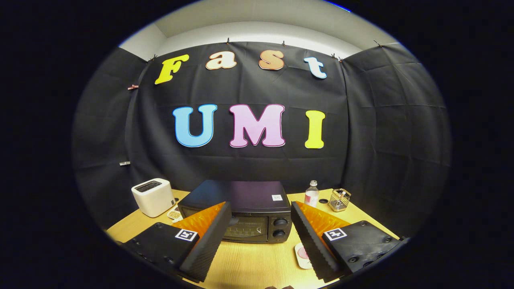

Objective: Open the toaster oven, put the food inside, and close the toaster oven door.

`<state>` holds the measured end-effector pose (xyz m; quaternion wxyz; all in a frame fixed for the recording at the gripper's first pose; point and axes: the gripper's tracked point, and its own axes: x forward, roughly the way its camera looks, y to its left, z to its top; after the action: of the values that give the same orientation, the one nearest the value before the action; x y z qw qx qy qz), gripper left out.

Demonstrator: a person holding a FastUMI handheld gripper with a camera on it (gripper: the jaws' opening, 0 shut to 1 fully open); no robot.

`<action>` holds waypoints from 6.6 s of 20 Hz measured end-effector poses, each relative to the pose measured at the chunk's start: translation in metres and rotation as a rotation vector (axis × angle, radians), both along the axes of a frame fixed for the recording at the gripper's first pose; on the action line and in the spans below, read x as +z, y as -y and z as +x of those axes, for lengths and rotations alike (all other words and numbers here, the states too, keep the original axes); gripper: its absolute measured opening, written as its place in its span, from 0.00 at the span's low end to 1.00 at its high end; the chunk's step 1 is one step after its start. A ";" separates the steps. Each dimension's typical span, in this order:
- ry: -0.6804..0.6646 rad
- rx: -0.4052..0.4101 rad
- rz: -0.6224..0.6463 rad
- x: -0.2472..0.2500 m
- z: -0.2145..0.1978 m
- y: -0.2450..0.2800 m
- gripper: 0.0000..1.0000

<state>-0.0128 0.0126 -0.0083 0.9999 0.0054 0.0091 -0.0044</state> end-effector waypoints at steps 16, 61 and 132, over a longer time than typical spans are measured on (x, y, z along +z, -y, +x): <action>-0.092 0.049 0.012 -0.023 0.029 -0.049 0.98; -0.301 0.040 0.003 -0.146 0.088 -0.104 0.99; -0.872 0.132 0.195 -0.302 0.045 0.230 0.98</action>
<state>0.0322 -0.2174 -0.3101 0.8957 0.0966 0.4302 0.0585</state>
